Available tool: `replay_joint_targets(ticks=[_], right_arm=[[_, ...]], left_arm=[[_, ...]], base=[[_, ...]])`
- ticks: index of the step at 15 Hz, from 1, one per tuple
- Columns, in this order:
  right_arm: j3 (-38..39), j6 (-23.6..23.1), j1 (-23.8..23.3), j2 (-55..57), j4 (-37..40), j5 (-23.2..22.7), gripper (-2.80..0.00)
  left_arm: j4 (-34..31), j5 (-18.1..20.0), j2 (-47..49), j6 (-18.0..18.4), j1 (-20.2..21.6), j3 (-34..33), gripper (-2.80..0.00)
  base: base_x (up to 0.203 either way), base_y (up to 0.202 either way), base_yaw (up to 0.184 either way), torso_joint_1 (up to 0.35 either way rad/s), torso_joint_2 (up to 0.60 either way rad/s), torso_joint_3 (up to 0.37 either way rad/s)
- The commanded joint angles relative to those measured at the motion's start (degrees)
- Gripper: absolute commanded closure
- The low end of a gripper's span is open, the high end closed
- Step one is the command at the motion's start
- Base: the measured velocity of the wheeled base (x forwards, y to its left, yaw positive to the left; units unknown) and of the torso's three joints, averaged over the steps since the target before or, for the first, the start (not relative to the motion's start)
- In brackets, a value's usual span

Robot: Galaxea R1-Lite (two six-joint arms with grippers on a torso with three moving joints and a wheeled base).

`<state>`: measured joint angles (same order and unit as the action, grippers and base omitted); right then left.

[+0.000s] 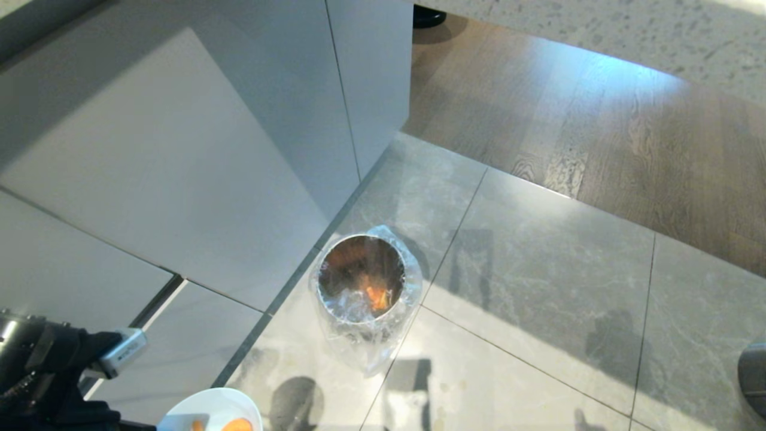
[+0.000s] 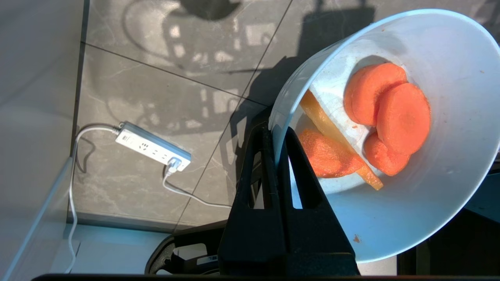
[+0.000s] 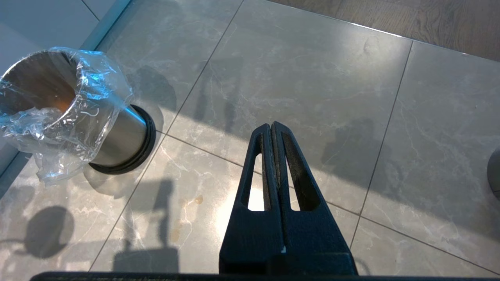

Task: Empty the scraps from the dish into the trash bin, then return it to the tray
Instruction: Move the bowl over the trash can

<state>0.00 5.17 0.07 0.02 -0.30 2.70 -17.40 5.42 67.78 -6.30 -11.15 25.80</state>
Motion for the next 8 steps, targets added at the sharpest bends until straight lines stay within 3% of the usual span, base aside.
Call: replay_joint_targets(ticks=[1,8], right_arm=[[0.0,0.0,0.0,0.0,0.0,0.0,0.0],[0.0,0.0,0.0,0.0,0.0,0.0,0.0]], left_arm=[[-0.1,-0.1,0.0,-0.1,0.1,0.0,0.0],[-0.1,-0.3,-0.2,-0.3,1.1,-0.3,0.0]], base=[[0.0,0.0,0.0,0.0,0.0,0.0],[0.0,0.0,0.0,0.0,0.0,0.0]])
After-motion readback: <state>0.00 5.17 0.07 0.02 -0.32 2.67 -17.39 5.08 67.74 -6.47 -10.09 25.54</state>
